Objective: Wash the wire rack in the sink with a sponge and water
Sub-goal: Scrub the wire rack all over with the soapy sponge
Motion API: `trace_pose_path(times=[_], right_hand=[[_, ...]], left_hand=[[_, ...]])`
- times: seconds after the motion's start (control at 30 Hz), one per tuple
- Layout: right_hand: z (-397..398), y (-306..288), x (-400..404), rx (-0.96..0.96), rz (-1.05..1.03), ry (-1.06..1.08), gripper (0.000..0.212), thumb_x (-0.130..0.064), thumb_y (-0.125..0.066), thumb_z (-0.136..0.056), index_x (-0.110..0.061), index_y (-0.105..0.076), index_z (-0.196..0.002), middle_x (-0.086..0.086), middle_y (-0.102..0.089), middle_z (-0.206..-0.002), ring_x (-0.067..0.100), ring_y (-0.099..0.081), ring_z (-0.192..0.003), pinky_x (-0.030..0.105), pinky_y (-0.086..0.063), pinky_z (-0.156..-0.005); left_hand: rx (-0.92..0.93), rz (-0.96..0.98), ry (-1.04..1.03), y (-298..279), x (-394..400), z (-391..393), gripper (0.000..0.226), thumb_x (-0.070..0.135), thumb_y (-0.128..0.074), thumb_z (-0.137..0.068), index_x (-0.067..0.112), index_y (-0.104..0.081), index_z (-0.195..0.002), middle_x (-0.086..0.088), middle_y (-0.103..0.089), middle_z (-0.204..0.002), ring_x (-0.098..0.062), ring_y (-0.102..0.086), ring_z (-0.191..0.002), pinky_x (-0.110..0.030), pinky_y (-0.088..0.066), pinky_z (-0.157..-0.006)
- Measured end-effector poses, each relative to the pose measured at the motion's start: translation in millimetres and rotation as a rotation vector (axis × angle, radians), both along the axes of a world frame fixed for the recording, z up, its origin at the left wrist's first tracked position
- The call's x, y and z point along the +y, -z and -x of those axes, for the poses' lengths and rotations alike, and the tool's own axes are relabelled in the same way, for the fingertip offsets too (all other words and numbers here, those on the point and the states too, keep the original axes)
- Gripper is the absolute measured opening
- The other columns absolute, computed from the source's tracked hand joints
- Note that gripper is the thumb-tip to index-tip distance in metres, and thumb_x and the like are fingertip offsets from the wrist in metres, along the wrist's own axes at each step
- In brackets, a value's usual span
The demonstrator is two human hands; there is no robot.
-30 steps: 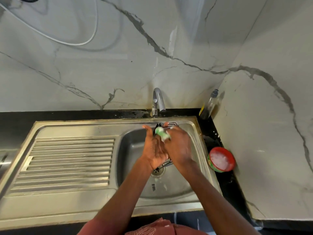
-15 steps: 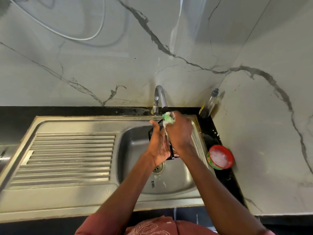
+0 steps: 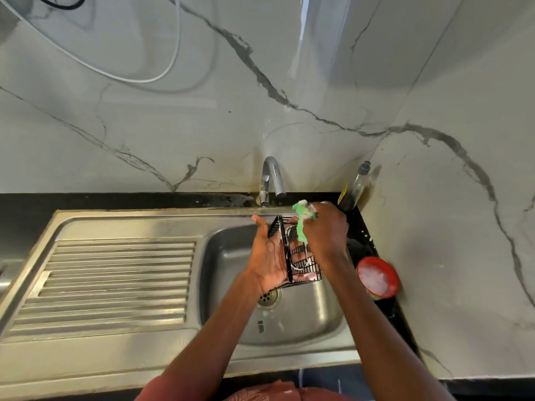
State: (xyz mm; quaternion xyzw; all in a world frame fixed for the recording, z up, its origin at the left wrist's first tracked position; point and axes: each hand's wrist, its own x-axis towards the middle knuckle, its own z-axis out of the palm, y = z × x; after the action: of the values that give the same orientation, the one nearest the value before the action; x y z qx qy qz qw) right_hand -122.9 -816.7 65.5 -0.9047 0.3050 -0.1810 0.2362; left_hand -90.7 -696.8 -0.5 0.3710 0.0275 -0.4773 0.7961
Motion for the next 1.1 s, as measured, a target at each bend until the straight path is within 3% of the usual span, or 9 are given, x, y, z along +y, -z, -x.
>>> trace_pose_path(times=[0.13, 0.23, 0.37, 0.47, 0.53, 0.7, 0.83, 0.97, 1.1], right_hand=[[9.9, 12.4, 26.5, 0.052, 0.028, -0.322, 0.03, -0.003, -0.068, -0.085, -0.023, -0.079, -0.105, -0.003, -0.071, -0.098, 0.015, -0.065, -0.083, 0.027, -0.052, -0.07], [12.7, 14.0, 15.2, -0.004, 0.044, -0.175, 0.037, 0.005, -0.064, -0.086, -0.018, -0.077, -0.111, 0.0, -0.07, -0.109, 0.012, -0.063, -0.086, 0.016, -0.044, -0.065], [9.7, 9.7, -12.9, -0.051, 0.107, 0.038, 0.041, 0.008, -0.062, -0.084, -0.013, -0.075, -0.117, 0.009, -0.07, -0.114, 0.024, -0.067, -0.097, 0.025, -0.047, -0.075], [13.4, 13.6, 18.7, -0.051, 0.057, -0.219, 0.039, 0.008, -0.063, -0.084, -0.017, -0.078, -0.109, 0.003, -0.071, -0.107, 0.015, -0.064, -0.091, 0.021, -0.05, -0.074], [20.0, 19.9, 29.6, -0.036, 0.059, -0.323, 0.035, 0.006, -0.065, -0.084, -0.019, -0.079, -0.105, -0.001, -0.07, -0.103, 0.009, -0.059, -0.088, 0.014, -0.044, -0.071], [12.5, 12.9, 5.4, -0.093, 0.048, -0.146, 0.036, 0.006, -0.066, -0.084, -0.016, -0.077, -0.111, 0.0, -0.073, -0.111, 0.01, -0.067, -0.091, 0.016, -0.051, -0.076], [34.8, 14.0, 27.6, 0.06, -0.005, -0.329, 0.023, -0.002, -0.069, -0.082, -0.019, -0.08, -0.092, -0.001, -0.074, -0.092, 0.013, -0.067, -0.078, 0.032, -0.058, -0.071], [31.8, 8.9, 18.8, 0.109, -0.008, -0.213, 0.018, -0.002, -0.065, -0.082, -0.014, -0.078, -0.086, 0.005, -0.073, -0.082, 0.019, -0.066, -0.071, 0.029, -0.052, -0.062], [26.9, 8.4, 28.3, -0.006, 0.033, -0.248, 0.022, 0.002, -0.067, -0.081, -0.015, -0.077, -0.088, 0.002, -0.072, -0.087, 0.017, -0.066, -0.076, 0.033, -0.056, -0.069]], left_hand=[[0.022, -0.037, -0.02, 4.2, -0.9, -2.8, 0.109, 0.099, -0.021, -0.078, 0.023, -0.059, -0.145, -0.013, -0.064, -0.142, -0.035, -0.056, -0.136, -0.056, -0.037, -0.118], [0.028, -0.028, 0.02, -0.5, -1.2, -0.6, 0.11, 0.099, -0.018, -0.078, 0.021, -0.059, -0.145, -0.018, -0.062, -0.143, -0.038, -0.058, -0.134, -0.055, -0.046, -0.111], [-0.003, -0.034, 0.076, 2.5, -0.6, 3.5, 0.11, 0.103, -0.023, -0.071, 0.032, -0.053, -0.15, -0.019, -0.059, -0.146, -0.041, -0.058, -0.133, -0.072, -0.036, -0.112], [-0.024, -0.058, 0.074, -0.3, -3.2, 4.0, 0.106, 0.097, -0.021, -0.079, 0.023, -0.055, -0.147, -0.013, -0.068, -0.135, -0.031, -0.067, -0.123, -0.053, -0.049, -0.106], [-0.032, -0.075, 0.023, -1.2, -3.3, 2.6, 0.102, 0.094, -0.025, -0.082, 0.021, -0.06, -0.143, -0.01, -0.068, -0.137, -0.029, -0.062, -0.13, -0.051, -0.044, -0.113], [-0.011, -0.034, 0.046, -3.4, -5.3, 4.3, 0.109, 0.099, -0.021, -0.076, 0.025, -0.057, -0.147, -0.016, -0.071, -0.124, -0.032, -0.07, -0.107, -0.053, -0.054, -0.095], [0.097, 0.054, -0.085, 2.6, 0.2, 0.1, 0.102, 0.096, -0.027, -0.081, 0.022, -0.063, -0.14, -0.019, -0.068, -0.133, -0.037, -0.067, -0.121, -0.053, -0.054, -0.1], [0.119, 0.1, -0.096, 3.9, 5.1, -1.5, 0.1, 0.098, -0.025, -0.079, 0.033, -0.055, -0.149, -0.017, -0.06, -0.146, -0.039, -0.057, -0.133, -0.065, -0.042, -0.109], [0.141, 0.169, -0.132, 6.2, 4.5, -3.4, 0.091, 0.094, -0.031, -0.083, 0.038, -0.05, -0.152, -0.013, -0.064, -0.138, -0.035, -0.062, -0.126, -0.053, -0.051, -0.103]])
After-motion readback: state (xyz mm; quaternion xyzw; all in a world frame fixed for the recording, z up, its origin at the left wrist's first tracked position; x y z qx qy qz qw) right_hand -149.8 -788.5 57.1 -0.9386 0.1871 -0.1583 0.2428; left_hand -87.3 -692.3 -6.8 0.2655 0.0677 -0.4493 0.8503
